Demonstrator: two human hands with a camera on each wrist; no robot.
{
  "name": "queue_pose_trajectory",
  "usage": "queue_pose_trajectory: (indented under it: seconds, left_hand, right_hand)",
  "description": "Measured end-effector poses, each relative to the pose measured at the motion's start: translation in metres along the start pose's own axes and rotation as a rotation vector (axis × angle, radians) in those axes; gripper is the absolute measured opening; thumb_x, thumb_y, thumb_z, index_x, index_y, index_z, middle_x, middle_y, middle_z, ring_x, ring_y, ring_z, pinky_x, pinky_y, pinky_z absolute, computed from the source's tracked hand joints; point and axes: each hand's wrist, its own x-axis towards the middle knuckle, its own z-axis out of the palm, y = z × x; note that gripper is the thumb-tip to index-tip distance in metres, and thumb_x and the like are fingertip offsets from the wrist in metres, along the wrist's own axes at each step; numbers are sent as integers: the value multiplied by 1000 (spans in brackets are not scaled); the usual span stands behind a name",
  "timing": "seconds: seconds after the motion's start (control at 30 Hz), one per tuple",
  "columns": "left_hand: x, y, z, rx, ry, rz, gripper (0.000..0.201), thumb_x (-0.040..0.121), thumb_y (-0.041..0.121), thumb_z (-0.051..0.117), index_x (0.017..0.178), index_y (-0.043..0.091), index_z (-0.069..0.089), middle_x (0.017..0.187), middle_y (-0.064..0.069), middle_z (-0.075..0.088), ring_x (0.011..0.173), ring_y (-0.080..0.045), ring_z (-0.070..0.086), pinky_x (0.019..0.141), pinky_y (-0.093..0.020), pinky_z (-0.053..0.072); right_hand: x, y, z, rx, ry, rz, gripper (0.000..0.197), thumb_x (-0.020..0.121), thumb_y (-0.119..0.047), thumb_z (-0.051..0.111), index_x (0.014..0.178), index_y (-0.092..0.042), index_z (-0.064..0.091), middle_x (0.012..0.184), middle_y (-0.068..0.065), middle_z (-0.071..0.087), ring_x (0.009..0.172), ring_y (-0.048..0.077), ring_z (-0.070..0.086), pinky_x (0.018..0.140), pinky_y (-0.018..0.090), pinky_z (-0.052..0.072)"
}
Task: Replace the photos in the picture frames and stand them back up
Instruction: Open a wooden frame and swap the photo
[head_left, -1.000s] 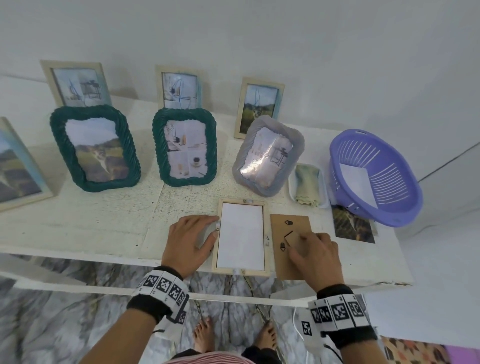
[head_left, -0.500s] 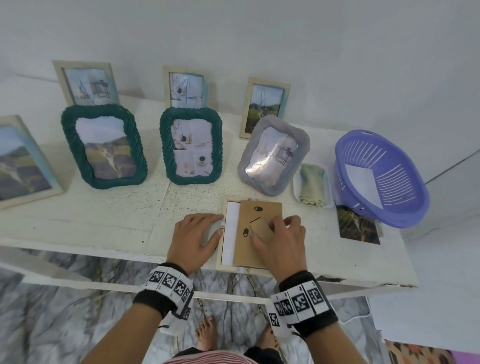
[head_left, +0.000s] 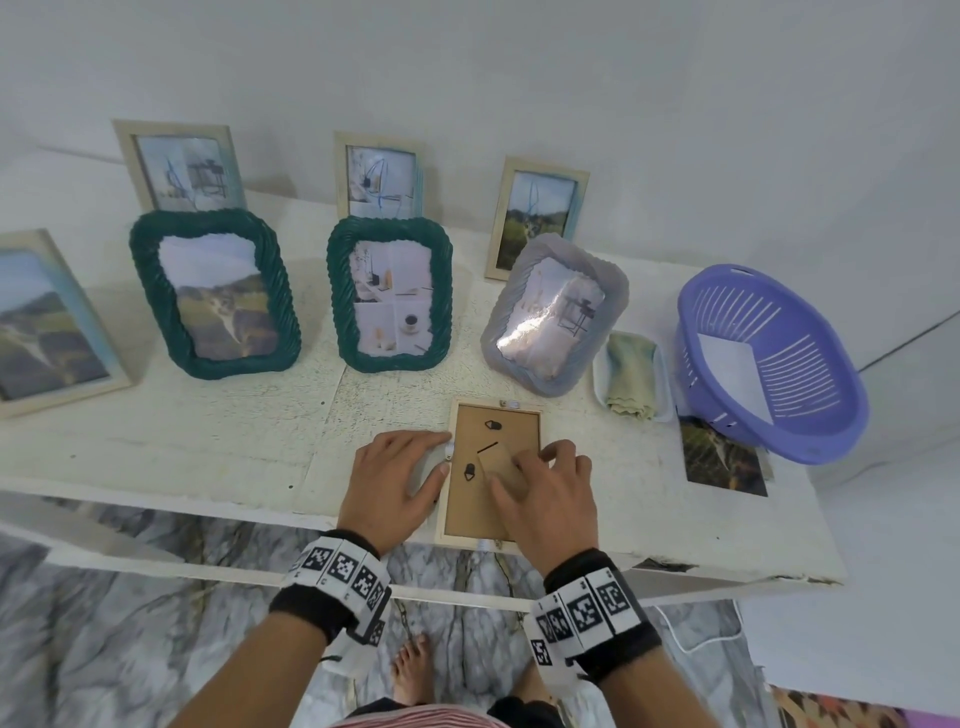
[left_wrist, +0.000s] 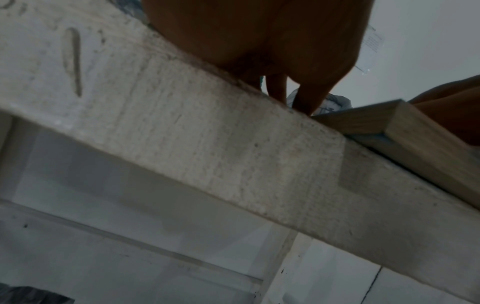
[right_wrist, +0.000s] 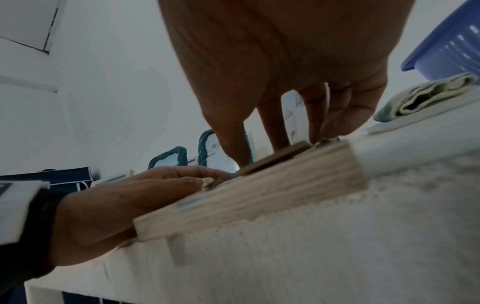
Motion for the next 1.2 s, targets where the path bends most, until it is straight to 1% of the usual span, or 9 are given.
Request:
queue_pose_trajectory:
  seconds: [0.07, 0.17, 0.23, 0.33, 0.4, 0.53, 0.77, 0.87, 1.2]
  left_hand:
    - [0, 0, 0, -2, 6, 0, 41, 91, 51, 42, 126, 37, 58, 121, 19, 60, 116, -6, 45, 90, -28, 29]
    - [0, 2, -1, -2, 11, 4, 40, 91, 51, 42, 125, 37, 59, 121, 19, 60, 115, -8, 47, 90, -29, 30]
    - [0, 4, -1, -3, 8, -1, 41, 91, 53, 41, 125, 36, 59, 121, 18, 60, 116, -9, 47, 90, -30, 31]
    - [0, 5, -2, 15, -8, -8, 46, 89, 59, 43, 126, 36, 58, 123, 18, 59, 117, -9, 45, 92, -31, 31]
    - [0, 5, -2, 26, -20, -11, 49, 86, 61, 45, 127, 36, 57, 123, 18, 58, 117, -8, 44, 93, -32, 31]
    - [0, 5, -2, 22, -23, -28, 52, 84, 64, 45, 128, 38, 56, 125, 19, 56, 118, -6, 42, 94, -29, 28]
    - [0, 5, -2, 19, -33, 5, 53, 86, 62, 44, 129, 34, 56, 125, 18, 57, 118, -6, 41, 93, -27, 27]
    - [0, 6, -1, -6, -24, 18, 53, 86, 59, 45, 129, 30, 58, 125, 17, 57, 118, -5, 41, 90, -25, 25]
    - [0, 6, 0, -51, -17, -25, 55, 83, 60, 48, 129, 32, 57, 124, 17, 57, 117, -1, 39, 93, -26, 25]
  right_hand:
    - [-1, 9, 0, 51, -22, -31, 30, 85, -43, 63, 95, -16, 70, 103, 9, 50, 92, 27, 45, 76, 37, 48]
    - [1, 24, -4, 129, -147, -66, 25, 89, -32, 59, 110, -21, 68, 112, 5, 48, 98, 23, 44, 81, 29, 41]
    - [6, 34, -9, 263, -165, -66, 27, 91, -22, 59, 116, -19, 68, 112, 4, 51, 95, 20, 52, 83, 27, 46]
    - [15, 50, -17, 386, -170, 5, 27, 91, -13, 60, 117, -17, 67, 108, 0, 53, 79, 5, 58, 73, 7, 45]
    - [19, 60, -21, 387, -233, 17, 27, 89, -10, 62, 113, -21, 67, 104, -2, 55, 75, 2, 58, 68, 3, 41]
    - [22, 69, -24, 451, -363, 2, 26, 87, -10, 65, 100, -32, 66, 95, -6, 64, 70, 4, 58, 67, 8, 44]
    - [30, 74, -27, 467, -448, -53, 18, 85, -15, 68, 94, -31, 64, 92, -8, 63, 63, 2, 52, 72, 22, 49]
    - [38, 74, -27, 431, -496, -100, 13, 85, -18, 69, 93, -25, 60, 92, -7, 61, 62, -2, 47, 69, 19, 45]
    - [45, 69, -17, 239, -468, -205, 16, 92, -32, 58, 87, -22, 47, 79, -8, 57, 65, 5, 48, 67, 31, 46]
